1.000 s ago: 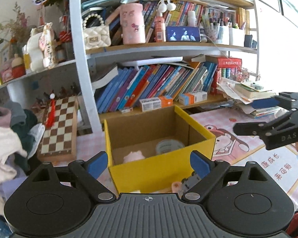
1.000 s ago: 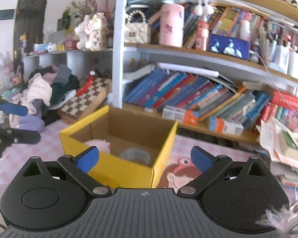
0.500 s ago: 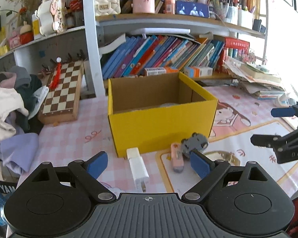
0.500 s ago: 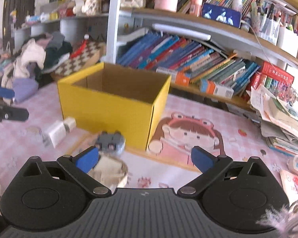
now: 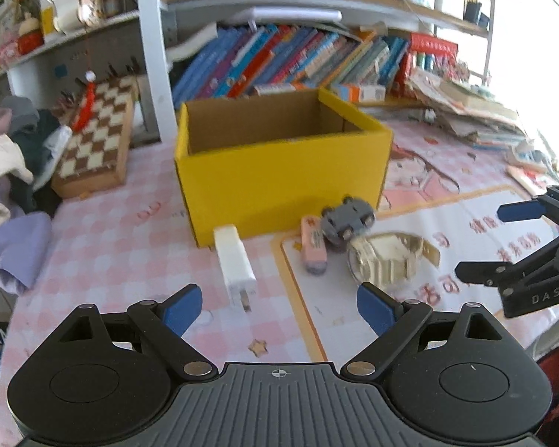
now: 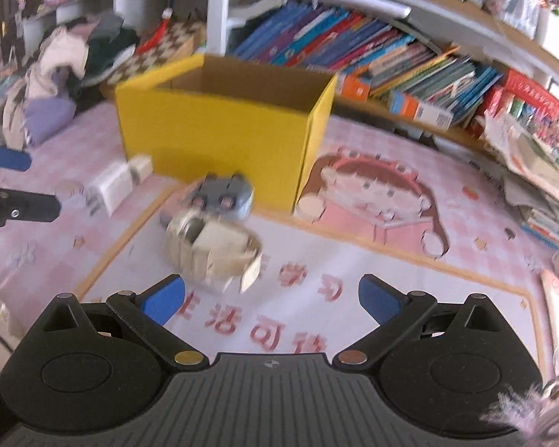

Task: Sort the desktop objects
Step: 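Withdraw both tools from the box back toward the table objects, then lower the right tool onto the white watch and close on it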

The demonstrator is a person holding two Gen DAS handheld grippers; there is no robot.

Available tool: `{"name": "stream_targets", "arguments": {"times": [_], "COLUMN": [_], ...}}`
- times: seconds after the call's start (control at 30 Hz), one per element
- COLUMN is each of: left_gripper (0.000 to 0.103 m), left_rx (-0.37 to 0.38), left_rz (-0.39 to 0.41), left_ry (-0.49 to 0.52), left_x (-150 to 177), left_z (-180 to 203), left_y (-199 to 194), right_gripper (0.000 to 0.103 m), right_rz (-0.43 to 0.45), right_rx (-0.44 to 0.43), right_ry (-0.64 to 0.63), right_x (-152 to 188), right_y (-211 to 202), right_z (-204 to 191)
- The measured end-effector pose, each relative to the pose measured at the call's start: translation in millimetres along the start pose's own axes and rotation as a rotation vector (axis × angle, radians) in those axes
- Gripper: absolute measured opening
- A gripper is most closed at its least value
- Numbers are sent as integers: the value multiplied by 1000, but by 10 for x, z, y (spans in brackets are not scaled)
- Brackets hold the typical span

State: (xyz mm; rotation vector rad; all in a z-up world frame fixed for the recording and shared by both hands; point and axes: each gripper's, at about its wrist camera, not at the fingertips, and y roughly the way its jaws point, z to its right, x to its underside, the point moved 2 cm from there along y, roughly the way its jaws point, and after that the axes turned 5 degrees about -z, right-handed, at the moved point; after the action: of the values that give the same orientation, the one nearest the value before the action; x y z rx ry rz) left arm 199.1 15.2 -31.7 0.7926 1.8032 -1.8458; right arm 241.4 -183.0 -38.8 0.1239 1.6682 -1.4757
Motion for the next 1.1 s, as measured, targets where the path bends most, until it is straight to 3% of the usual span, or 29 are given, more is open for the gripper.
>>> {"name": "stream_targets", "arguments": {"times": [0.07,0.3,1.1], "left_gripper": [92,92,92], "left_rx": [11,25,-39], "left_rz": [-39,-66,-120], "left_ry": [7,49,-34], "left_x": [33,55,-1], "left_z": [40,127,-64], "left_y": [76,150,320], "right_gripper": [100,98,99], "right_rz": [-27,-48,-92], "right_rx": [-22,-60,-171], "right_ry": [-22,-64,-135], "right_x": [39,40,-261], "right_y": [45,104,521], "right_z": [-58,-138,-172]}}
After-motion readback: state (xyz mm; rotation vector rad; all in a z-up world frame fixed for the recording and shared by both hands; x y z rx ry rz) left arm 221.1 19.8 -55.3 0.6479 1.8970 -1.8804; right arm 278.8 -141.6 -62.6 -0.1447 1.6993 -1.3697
